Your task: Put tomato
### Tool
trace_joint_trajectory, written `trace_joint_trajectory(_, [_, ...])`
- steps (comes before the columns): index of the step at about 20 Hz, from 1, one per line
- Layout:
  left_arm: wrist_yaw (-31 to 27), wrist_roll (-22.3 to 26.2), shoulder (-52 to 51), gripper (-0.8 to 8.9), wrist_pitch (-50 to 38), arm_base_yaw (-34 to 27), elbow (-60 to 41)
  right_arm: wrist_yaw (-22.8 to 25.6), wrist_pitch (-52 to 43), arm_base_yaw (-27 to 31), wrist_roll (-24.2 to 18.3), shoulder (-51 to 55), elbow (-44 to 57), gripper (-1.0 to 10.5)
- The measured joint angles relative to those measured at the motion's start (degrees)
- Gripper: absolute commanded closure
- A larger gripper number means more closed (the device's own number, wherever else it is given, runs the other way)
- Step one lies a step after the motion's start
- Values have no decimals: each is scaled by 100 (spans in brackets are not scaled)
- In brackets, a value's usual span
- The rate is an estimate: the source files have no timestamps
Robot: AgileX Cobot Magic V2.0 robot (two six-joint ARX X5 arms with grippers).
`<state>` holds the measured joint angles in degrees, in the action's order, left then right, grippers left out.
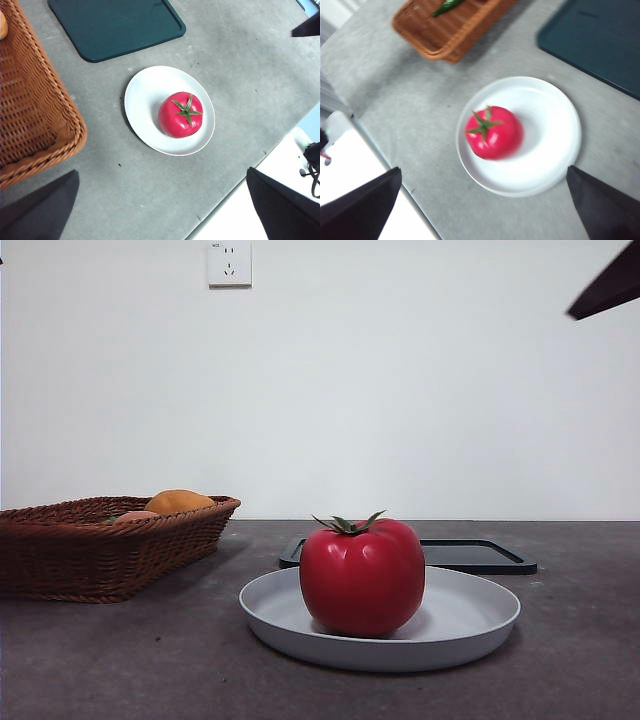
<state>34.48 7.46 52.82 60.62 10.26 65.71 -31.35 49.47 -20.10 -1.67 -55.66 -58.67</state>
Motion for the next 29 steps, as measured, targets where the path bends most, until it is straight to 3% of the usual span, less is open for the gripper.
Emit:
trace_joint_trajectory(8, [-2, 15, 0, 252, -2, -2, 0, 1121, -1228, -1456, 61, -1488, 0, 346])
trace_joint_trajectory(16, [0, 15, 0, 252, -4, -2, 0, 2197, -1934, -2153, 61, -2957, -2, 340])
trace_joint_trajectory(26, [0, 15, 0, 252, -39, -2, 0, 2409, -2107, -2264, 61, -3711, -13, 346])
trace_joint_trajectory(29, [0, 15, 0, 252, -42, -2, 0, 2409, -2085, -2264, 61, -3856, -13, 438])
